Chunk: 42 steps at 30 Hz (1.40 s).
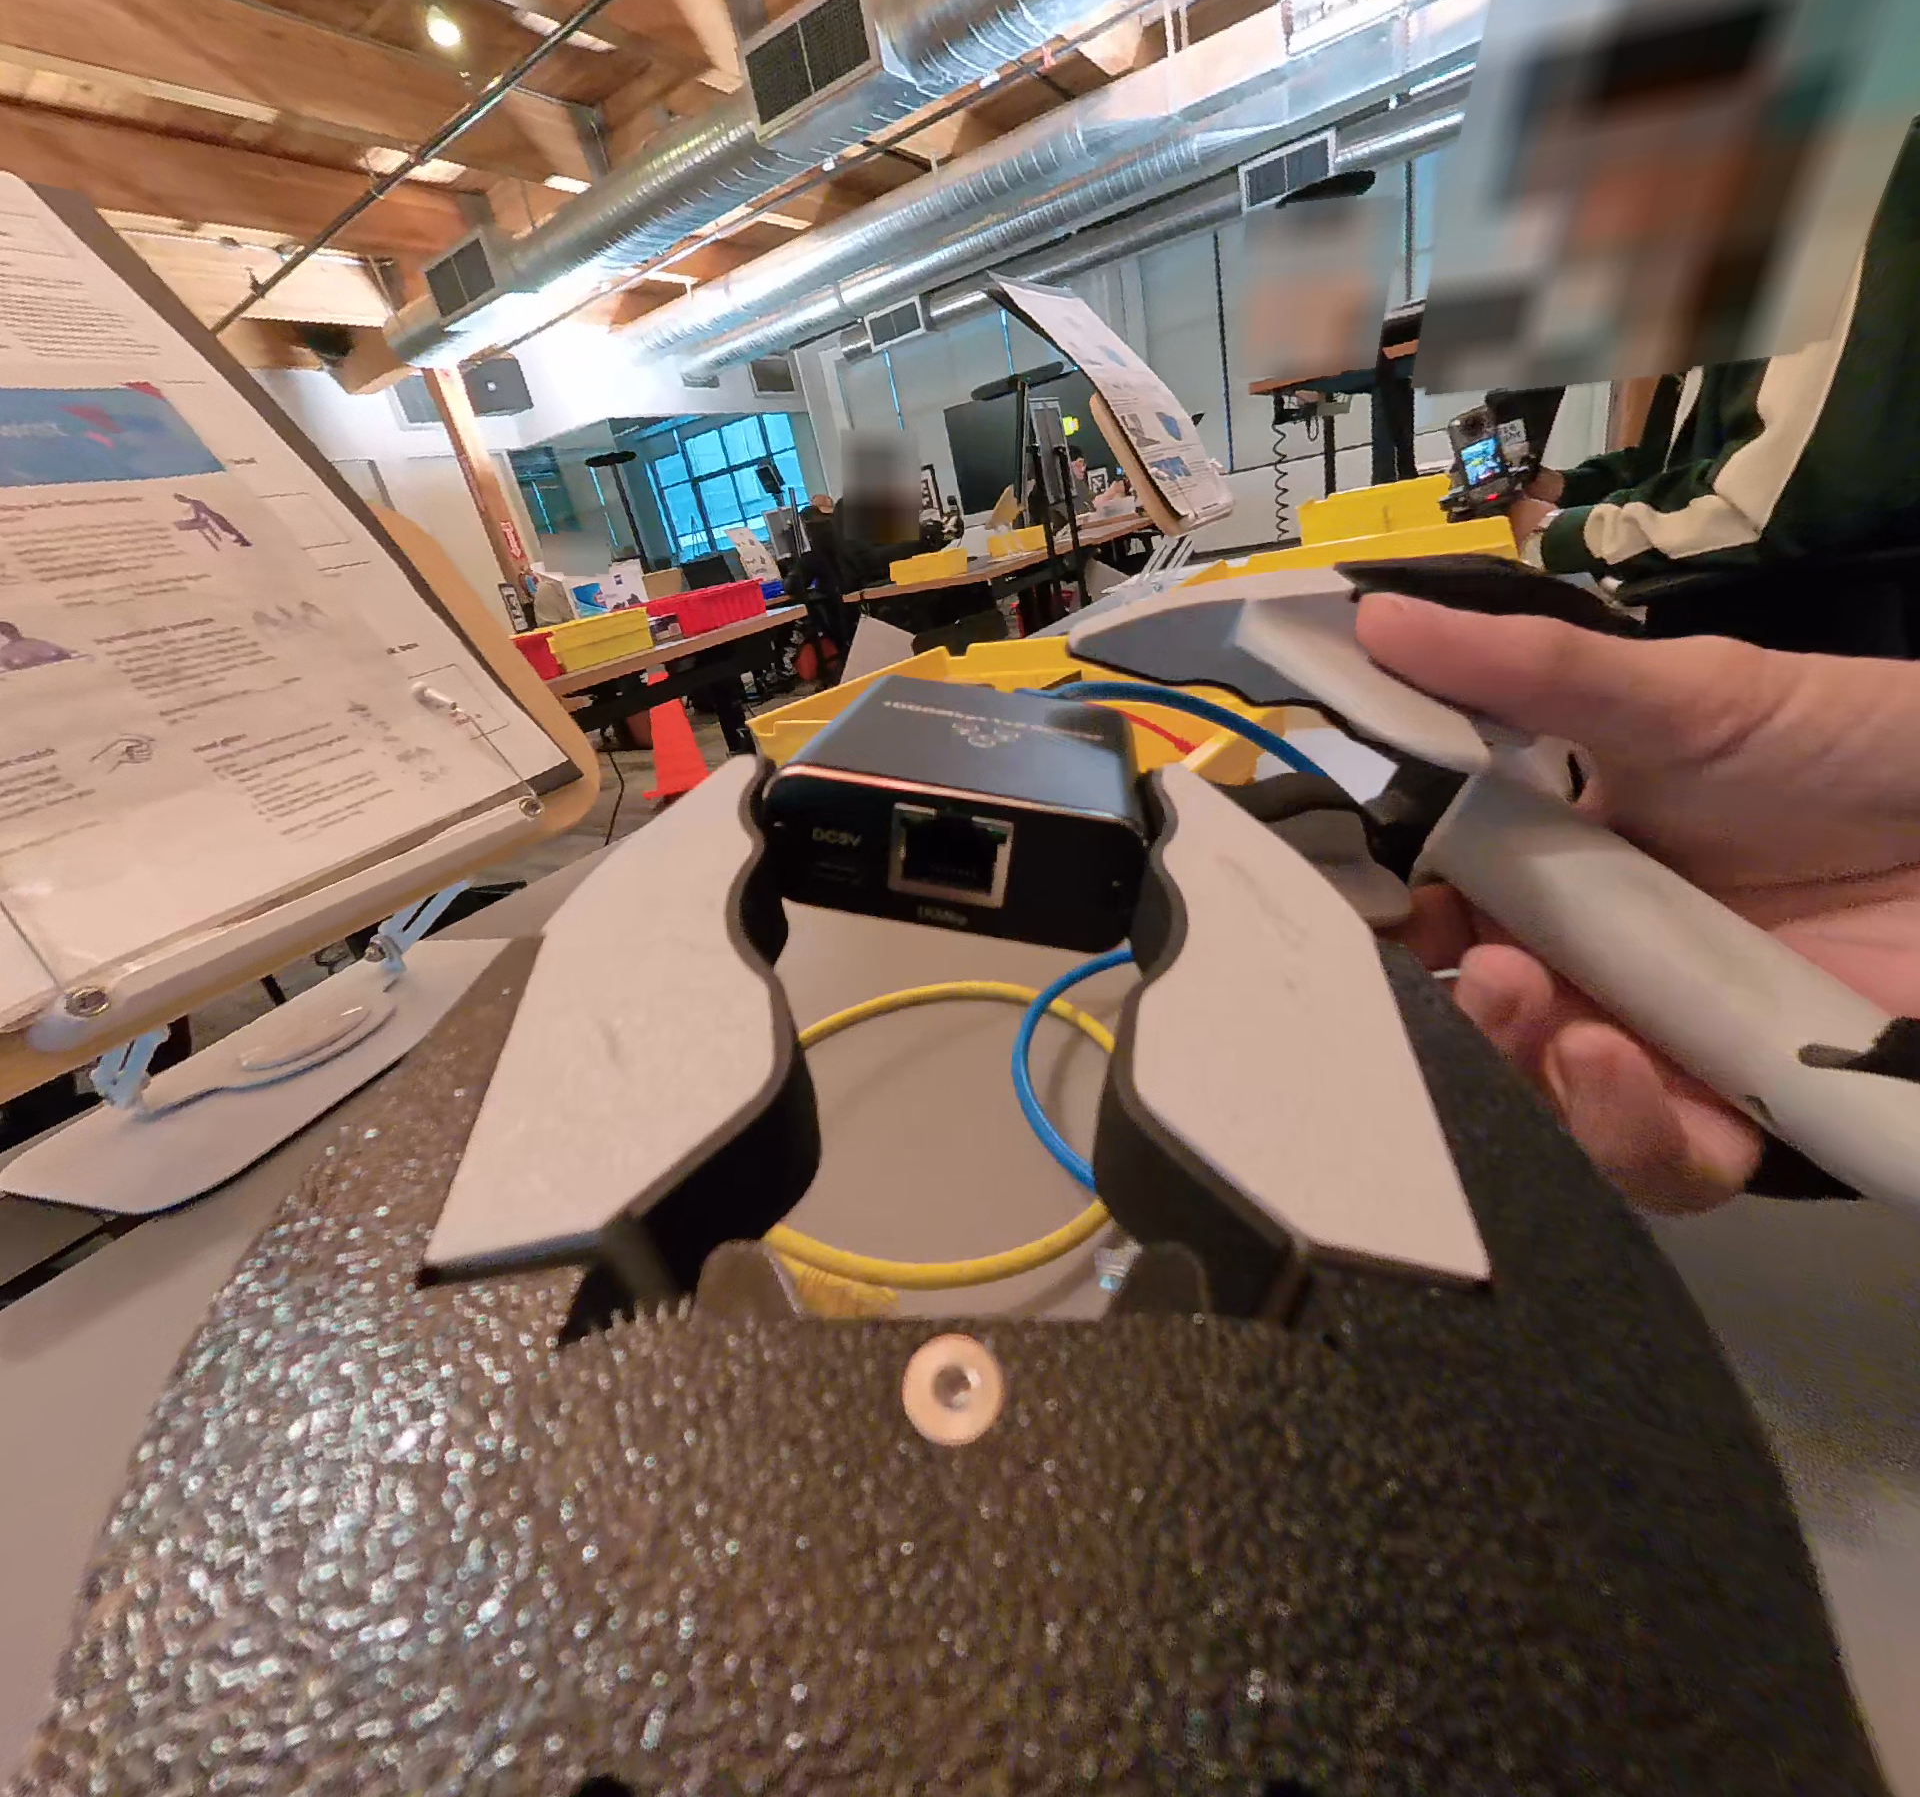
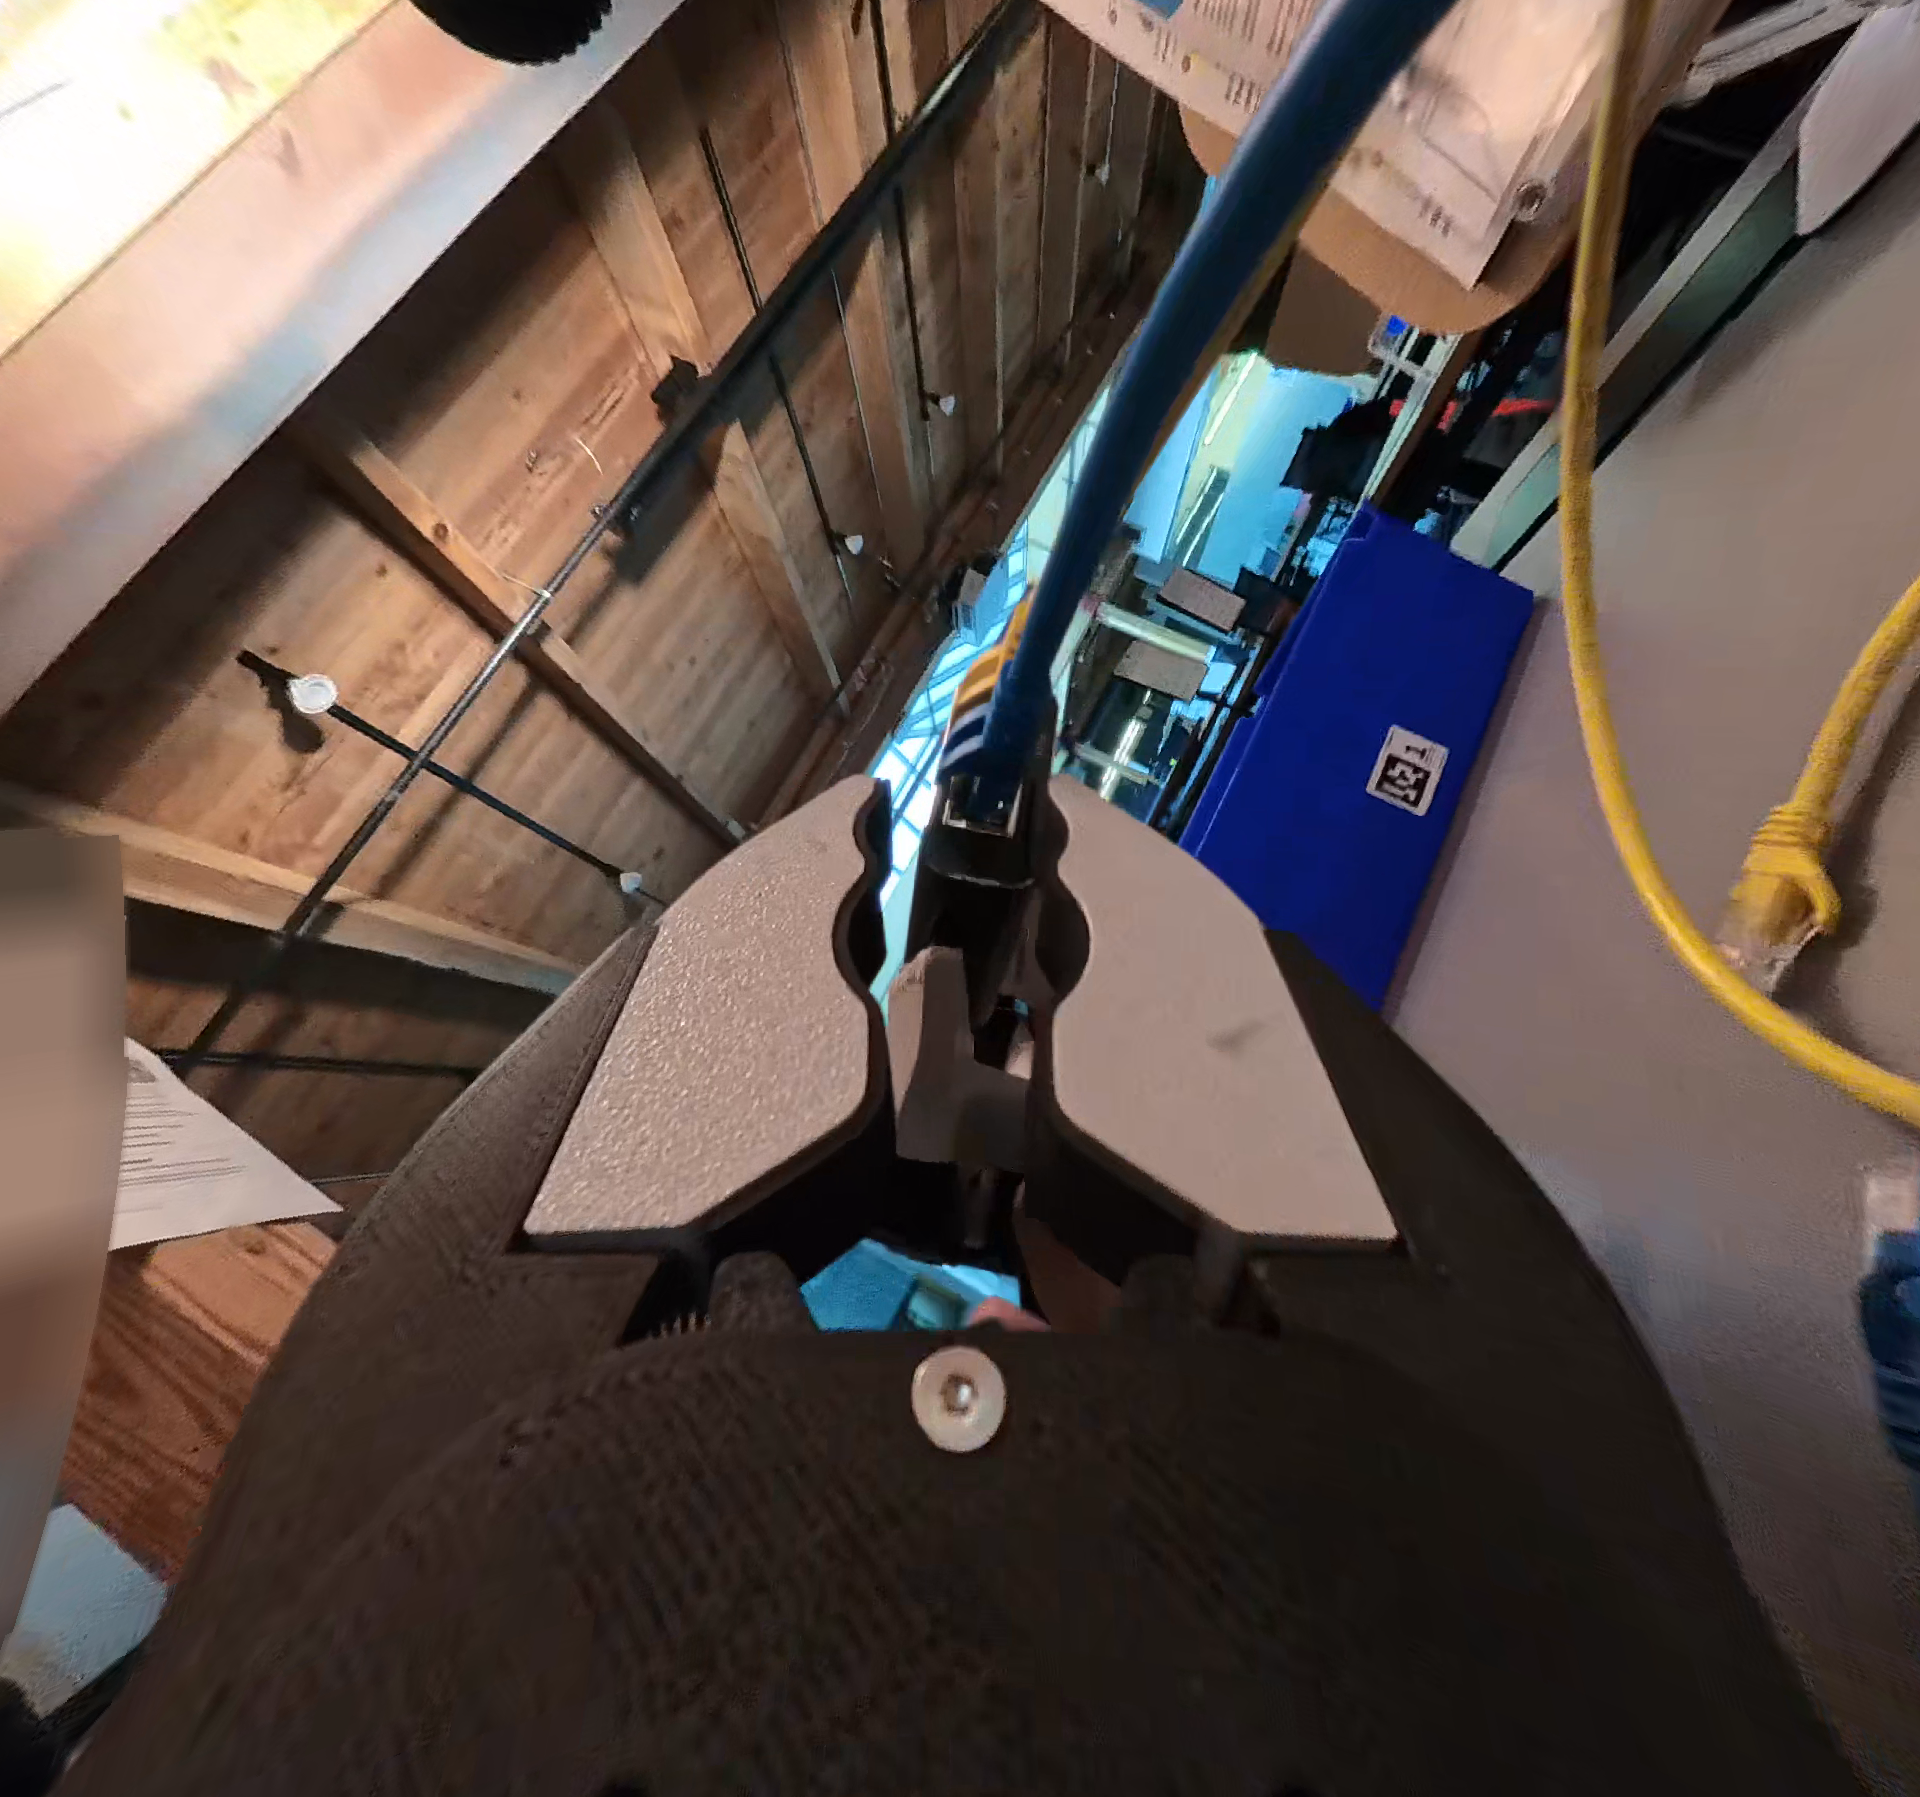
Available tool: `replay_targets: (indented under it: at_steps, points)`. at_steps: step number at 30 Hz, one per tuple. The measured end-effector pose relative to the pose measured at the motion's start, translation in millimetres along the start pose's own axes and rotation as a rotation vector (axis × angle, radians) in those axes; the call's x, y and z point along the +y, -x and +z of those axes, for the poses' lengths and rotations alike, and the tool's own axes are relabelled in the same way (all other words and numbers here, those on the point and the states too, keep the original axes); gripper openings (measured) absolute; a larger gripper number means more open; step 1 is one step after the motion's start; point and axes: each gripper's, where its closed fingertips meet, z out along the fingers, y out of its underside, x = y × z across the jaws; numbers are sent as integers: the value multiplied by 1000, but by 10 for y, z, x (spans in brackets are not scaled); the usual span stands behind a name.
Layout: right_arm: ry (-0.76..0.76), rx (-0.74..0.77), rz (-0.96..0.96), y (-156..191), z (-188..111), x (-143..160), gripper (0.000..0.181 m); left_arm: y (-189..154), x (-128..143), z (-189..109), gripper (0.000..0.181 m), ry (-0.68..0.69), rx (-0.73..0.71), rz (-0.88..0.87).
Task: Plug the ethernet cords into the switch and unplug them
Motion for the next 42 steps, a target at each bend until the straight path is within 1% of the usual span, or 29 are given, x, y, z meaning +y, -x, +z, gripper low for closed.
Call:
replay_targets:
  at_steps: [2, 6, 9, 15, 21, 27, 28, 32, 34, 36, 37, 39, 40, 41, 42]
  points:
    - [-16, 19, 9, -23, -4, -10, 15, -8, -7, 8, 65, -4, -13, 7]
    - [-29, 9, 66, -38, -9, -20, 13, -23, 6, 14, 65, -1, -5, 14]
    - [-72, -12, 129, -38, -19, -42, 13, -31, -3, 16, 65, -5, -8, 25]
    - [-117, -1, 130, -106, -43, -66, 13, -42, 48, 43, 65, 23, -35, 73]
    - [-62, 6, 100, -156, -27, -55, 13, -18, 90, 46, 65, 29, -54, 89]
    - [9, -24, -41, -106, 33, -26, 13, 14, 41, 28, 65, -27, -80, 100]
    - [22, -26, -40, -124, 46, -27, 13, 24, 35, 23, 64, -37, -83, 92]
    - [51, -48, -101, -199, 77, -42, 10, 80, 100, 31, 64, -8, -110, 84]
    - [53, -50, -114, -189, 94, -39, 9, 93, 103, 30, 64, -13, -109, 69]
    - [52, -60, -92, -168, 106, -37, 10, 101, 80, 23, 64, -21, -125, 109]
    - [49, -62, -50, -172, 106, -39, 10, 104, 72, 20, 64, -18, -135, 135]
    - [54, -71, -60, -147, 106, -27, 114, 96, 50, 17, 64, -32, -139, 153]
    - [58, -69, -61, -143, 109, -27, 160, 95, 46, 12, 65, -34, -137, 158]
    - [58, -61, -74, -156, 114, -35, 88, 98, 44, 13, 64, -40, -134, 147]
    - [58, -56, -76, -172, 118, -42, 10, 107, 62, 20, 65, -35, -137, 131]
